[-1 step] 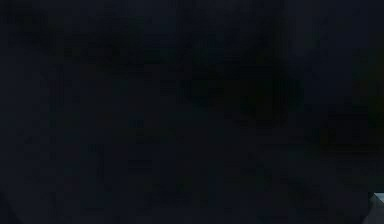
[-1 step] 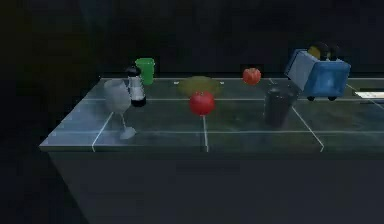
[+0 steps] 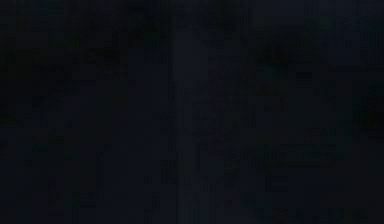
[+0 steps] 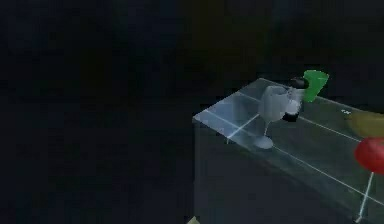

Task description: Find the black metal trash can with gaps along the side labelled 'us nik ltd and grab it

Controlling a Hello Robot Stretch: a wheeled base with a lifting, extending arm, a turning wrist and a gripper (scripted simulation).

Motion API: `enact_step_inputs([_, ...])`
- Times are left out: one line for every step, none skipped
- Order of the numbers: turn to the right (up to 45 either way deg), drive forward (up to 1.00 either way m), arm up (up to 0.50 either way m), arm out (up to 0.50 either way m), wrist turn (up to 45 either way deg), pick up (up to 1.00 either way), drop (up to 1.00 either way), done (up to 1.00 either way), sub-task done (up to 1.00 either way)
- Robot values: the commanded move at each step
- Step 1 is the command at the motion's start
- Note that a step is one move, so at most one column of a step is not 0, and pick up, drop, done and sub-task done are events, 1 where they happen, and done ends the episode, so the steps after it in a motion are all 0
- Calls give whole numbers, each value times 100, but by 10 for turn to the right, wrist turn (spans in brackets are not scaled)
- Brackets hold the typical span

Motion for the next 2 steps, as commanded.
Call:
enact_step_inputs([-450,0,0,0,0,0,0,0,0])
enact_step_inputs([-450,0,0,0,0,0,0,0,0])
